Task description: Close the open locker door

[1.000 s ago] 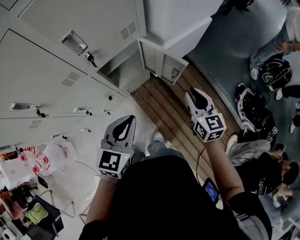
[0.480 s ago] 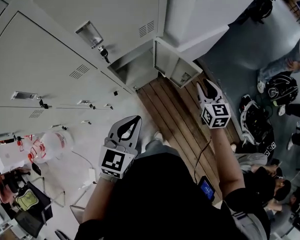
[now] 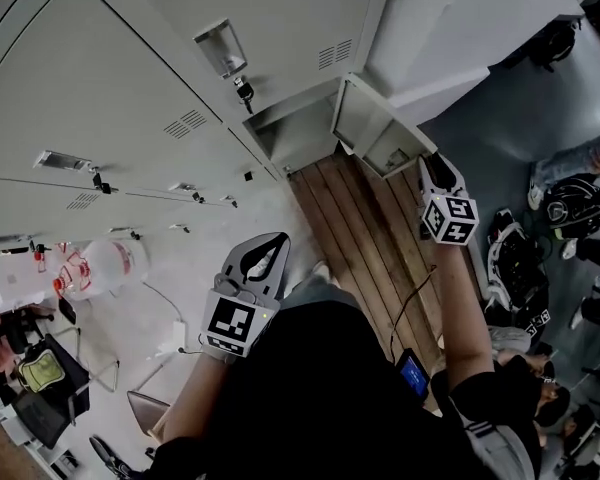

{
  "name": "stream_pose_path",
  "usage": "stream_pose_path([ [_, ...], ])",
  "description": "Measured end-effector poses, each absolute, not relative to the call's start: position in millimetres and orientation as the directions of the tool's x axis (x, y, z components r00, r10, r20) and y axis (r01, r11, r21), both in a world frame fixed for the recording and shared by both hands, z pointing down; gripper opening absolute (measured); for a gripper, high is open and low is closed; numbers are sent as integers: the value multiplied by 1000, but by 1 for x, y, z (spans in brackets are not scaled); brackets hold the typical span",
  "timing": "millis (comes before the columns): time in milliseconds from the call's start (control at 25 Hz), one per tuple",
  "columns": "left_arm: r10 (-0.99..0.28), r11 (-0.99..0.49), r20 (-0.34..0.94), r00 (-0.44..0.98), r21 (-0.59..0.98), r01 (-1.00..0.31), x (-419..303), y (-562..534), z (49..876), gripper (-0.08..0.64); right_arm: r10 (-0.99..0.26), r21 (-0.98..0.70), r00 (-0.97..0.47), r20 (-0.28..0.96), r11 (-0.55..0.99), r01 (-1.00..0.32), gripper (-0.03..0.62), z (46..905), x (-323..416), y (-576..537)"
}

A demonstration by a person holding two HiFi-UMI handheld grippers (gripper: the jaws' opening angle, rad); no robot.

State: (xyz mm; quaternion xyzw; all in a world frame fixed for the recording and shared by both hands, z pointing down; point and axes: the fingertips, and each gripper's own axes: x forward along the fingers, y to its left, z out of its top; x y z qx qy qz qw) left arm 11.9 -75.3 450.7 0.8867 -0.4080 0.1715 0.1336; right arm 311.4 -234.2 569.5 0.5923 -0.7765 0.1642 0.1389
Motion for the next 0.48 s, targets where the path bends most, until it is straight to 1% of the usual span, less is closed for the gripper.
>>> stream_pose_path([
  [240, -694, -609, 416, 588, 98, -787, -1, -73, 453, 21, -881, -76, -227, 416, 215, -974, 132, 574, 320, -239],
  [480, -696, -606, 409, 590, 106, -789, -6, -69, 451, 21, -879, -83, -226, 420, 211, -974, 129, 573, 310, -228],
])
